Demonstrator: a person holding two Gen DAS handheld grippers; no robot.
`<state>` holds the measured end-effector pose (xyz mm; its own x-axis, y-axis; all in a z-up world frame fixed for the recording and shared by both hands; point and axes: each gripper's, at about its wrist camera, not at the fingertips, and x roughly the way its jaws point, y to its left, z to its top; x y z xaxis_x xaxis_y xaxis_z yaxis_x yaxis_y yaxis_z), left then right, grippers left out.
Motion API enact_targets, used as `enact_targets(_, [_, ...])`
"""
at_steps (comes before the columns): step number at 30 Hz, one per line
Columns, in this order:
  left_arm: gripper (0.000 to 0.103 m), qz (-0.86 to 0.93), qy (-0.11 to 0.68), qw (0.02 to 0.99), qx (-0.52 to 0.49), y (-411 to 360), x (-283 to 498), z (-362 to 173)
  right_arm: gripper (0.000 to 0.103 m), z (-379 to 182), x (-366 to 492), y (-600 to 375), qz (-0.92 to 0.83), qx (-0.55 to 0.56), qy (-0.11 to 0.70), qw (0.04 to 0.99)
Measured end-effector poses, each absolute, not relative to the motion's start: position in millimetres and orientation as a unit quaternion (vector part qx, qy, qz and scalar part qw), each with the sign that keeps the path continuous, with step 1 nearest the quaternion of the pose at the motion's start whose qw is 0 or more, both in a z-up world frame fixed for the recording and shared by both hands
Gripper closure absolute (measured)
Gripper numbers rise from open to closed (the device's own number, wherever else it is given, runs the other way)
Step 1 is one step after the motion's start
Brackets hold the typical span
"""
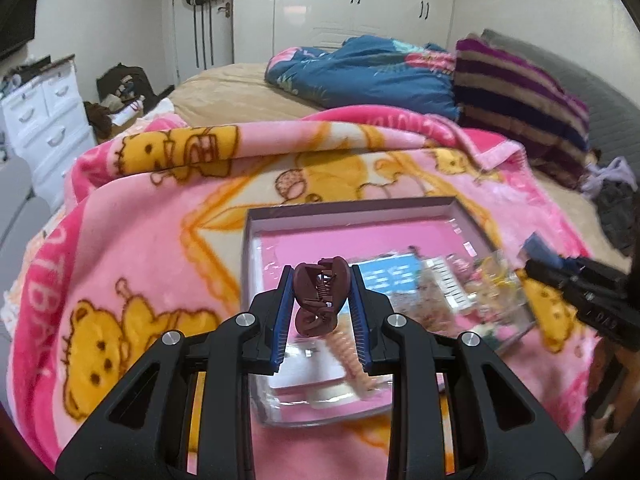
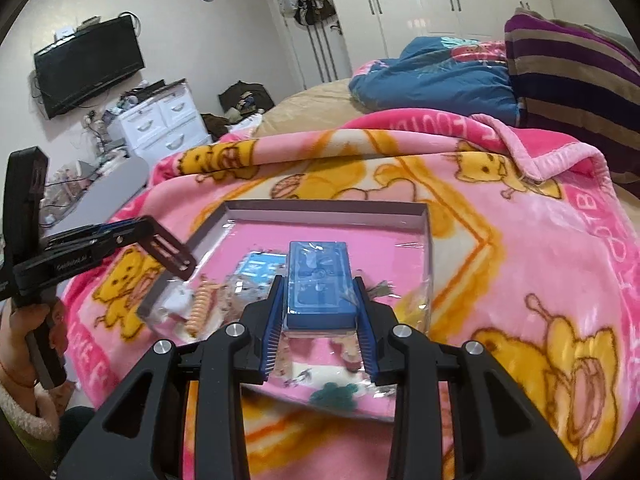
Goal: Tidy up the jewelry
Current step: 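Release the maroon clip in the box with the left tool while the right drops the blue case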
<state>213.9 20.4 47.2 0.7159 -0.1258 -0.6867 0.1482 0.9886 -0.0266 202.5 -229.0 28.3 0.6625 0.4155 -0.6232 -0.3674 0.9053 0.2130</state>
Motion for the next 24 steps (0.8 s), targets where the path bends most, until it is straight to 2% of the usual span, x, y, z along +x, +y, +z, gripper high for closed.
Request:
enact_targets(14, [0.084,-0.087,0.403,0.911,0.004,11.8,219.5,9.7,0.070,-20.7,222.3,-223.8,0.189,0.028,0.403,0.895])
enact_targets(18, [0.082,-0.092,0.414,0.906,0.004,5.7,219.2,1.6,0.055,-15.3,214.0,-230.4,0.191,0.038,0.399,0.896])
enact_targets(22, [0.070,-0.096,0.420,0.903,0.001,0.8,217.3,-3.4,0.039,-1.3,197.6,-241.8,0.189,0.049,0.382,0.904])
enact_targets(24, [0.067,-0.100,0.422,0.901,0.000,-1.4,215.2,-3.7,0.033,6.4,187.6,-249.1,0.186,0.055,0.372,0.908])
